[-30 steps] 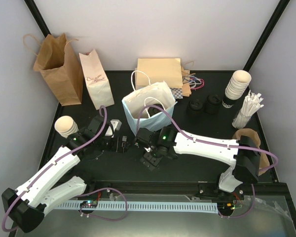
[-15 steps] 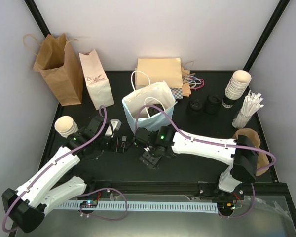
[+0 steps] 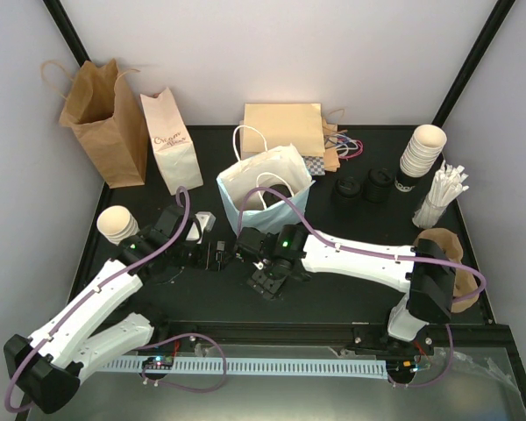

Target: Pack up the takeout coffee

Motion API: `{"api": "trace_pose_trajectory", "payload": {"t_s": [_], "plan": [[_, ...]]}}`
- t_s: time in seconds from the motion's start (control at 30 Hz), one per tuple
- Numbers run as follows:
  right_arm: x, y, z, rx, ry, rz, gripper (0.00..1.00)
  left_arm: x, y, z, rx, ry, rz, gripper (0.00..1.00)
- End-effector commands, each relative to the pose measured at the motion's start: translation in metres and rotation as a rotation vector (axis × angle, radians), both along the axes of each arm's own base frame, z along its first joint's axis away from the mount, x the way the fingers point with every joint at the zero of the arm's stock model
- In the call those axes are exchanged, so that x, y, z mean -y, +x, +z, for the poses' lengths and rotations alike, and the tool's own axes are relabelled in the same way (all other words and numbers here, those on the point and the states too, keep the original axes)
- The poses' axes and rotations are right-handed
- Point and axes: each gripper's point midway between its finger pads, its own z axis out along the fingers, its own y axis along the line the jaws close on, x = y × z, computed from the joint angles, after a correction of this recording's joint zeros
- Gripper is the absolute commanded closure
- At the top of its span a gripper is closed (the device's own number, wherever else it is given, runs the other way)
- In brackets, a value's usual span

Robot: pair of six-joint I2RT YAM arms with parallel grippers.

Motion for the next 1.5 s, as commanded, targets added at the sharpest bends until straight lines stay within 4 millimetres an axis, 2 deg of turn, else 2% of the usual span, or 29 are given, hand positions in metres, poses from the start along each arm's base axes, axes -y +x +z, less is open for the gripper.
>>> {"api": "trace_pose_trajectory", "payload": {"t_s": [0.0,0.67,0.93,1.47], "plan": [[-0.004,-0.001,-0.001,-0.005,0.000,0.008,0.17,0.004,0.002,0.003,0.010,-0.019,-0.022,0.01],[-0.002,-0.002,-0.007,-0.015,-0.030,0.010,0.13,0.004,0.001,0.002,-0.009,-0.013,-0.032,0.01],[-0.001,-0.004,-0.005,-0.021,-0.034,0.015,0.19,0.005,0.001,0.003,-0.010,-0.016,-0.034,0.01],[0.004,0.006,0.030,0.056,0.012,-0.014,0.26,-0.002,0.006,0.017,0.043,-0.006,-0.009,0.01]]}}
